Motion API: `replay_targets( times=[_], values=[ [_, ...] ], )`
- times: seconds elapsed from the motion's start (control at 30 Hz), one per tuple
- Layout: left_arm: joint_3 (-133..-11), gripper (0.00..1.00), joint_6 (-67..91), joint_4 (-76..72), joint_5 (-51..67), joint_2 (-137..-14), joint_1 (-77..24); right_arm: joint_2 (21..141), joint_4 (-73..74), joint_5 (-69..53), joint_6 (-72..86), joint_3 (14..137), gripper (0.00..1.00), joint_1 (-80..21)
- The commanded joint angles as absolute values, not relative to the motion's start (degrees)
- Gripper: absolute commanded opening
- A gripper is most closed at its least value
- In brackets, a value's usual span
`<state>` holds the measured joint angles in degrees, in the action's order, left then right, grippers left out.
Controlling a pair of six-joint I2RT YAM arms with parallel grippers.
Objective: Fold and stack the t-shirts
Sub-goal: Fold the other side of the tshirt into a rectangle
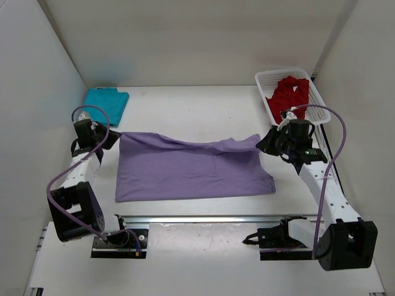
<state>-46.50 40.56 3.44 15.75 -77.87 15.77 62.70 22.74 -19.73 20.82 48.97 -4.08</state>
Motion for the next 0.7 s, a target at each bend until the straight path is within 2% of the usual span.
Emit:
replay_targets(
  times=[0.0, 0.17, 0.3, 0.47, 0.67],
  values=[
    [-42.1, 0.0, 38.4, 4.5, 14.9, -72.1, 15.7, 58.5, 20.5, -19.0, 21.7, 44.8, 0.0, -3.5],
    [-36.6, 0.0, 37.4, 4.6, 15.2, -68.4, 17.0, 53.2, 19.9, -18.0, 22.9, 39.8, 0.0, -3.3],
    [-34.2, 0.0, 37.5, 5.5, 14.9, -64.0, 17.1, 48.8, 19.8, -21.9, 25.1, 35.1, 0.0, -0.4],
    [-31.7, 0.0, 36.2, 7.6, 10.6, -57.7, 16.1, 43.7, 21.5, -24.3, 25.8, 30.4, 0.0, 3.4],
    [-29.1, 0.01, 32.2, 11.8, 3.1, -53.4, 13.1, 37.8, 23.7, -24.0, 28.3, 24.4, 0.0, 2.9]
  ],
)
